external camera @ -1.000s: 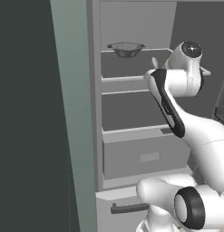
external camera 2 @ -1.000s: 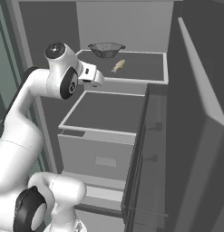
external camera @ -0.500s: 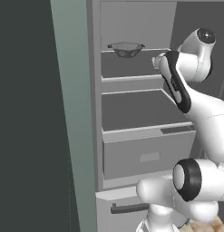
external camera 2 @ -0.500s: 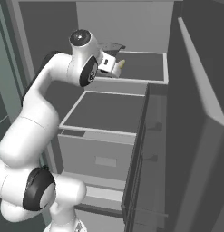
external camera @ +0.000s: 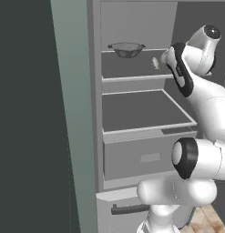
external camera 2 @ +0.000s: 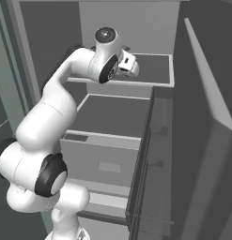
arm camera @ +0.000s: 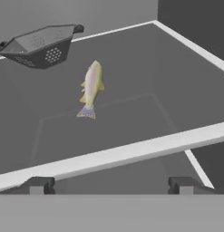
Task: Take the fish out of the fridge, briefly rinse it in the sink, and place it on the tray next to the sink.
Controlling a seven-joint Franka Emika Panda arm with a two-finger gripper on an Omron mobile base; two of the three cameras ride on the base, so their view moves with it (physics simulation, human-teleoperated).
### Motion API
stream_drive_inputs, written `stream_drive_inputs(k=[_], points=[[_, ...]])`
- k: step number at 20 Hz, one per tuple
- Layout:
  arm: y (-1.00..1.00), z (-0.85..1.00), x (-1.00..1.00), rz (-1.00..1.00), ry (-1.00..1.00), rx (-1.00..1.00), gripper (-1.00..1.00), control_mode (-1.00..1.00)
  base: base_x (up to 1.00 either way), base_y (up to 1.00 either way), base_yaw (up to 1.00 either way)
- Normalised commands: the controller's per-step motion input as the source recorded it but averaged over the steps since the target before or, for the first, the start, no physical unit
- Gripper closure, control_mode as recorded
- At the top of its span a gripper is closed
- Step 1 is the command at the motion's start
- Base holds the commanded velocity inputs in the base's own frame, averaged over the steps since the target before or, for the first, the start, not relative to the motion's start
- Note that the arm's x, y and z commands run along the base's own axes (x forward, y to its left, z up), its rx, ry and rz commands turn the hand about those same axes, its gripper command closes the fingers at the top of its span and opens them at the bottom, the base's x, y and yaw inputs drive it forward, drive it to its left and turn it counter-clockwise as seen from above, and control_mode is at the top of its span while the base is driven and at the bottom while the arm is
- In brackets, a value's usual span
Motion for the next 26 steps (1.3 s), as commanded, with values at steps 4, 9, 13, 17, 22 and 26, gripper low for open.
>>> stream_drive_inputs(k=[4,9,13,17,22,26], points=[[0.13,-0.19,0.5,0.0,0.0,-0.07,-1.0,-1.0,0.0,0.0,0.0],[0.25,-0.26,0.47,0.0,0.0,-0.08,-1.0,-1.0,0.0,0.0,0.0],[0.1,-0.15,0.48,0.0,0.0,-0.02,-1.0,-1.0,0.0,0.0,0.0],[0.0,0.0,0.69,0.0,0.0,0.0,-1.0,-1.0,0.0,0.0,0.0],[0.0,0.0,0.56,0.0,0.0,0.0,-1.0,-1.0,0.0,0.0,0.0],[0.0,-0.06,0.36,0.0,0.0,0.0,-1.0,-1.0,0.0,0.0,0.0]])
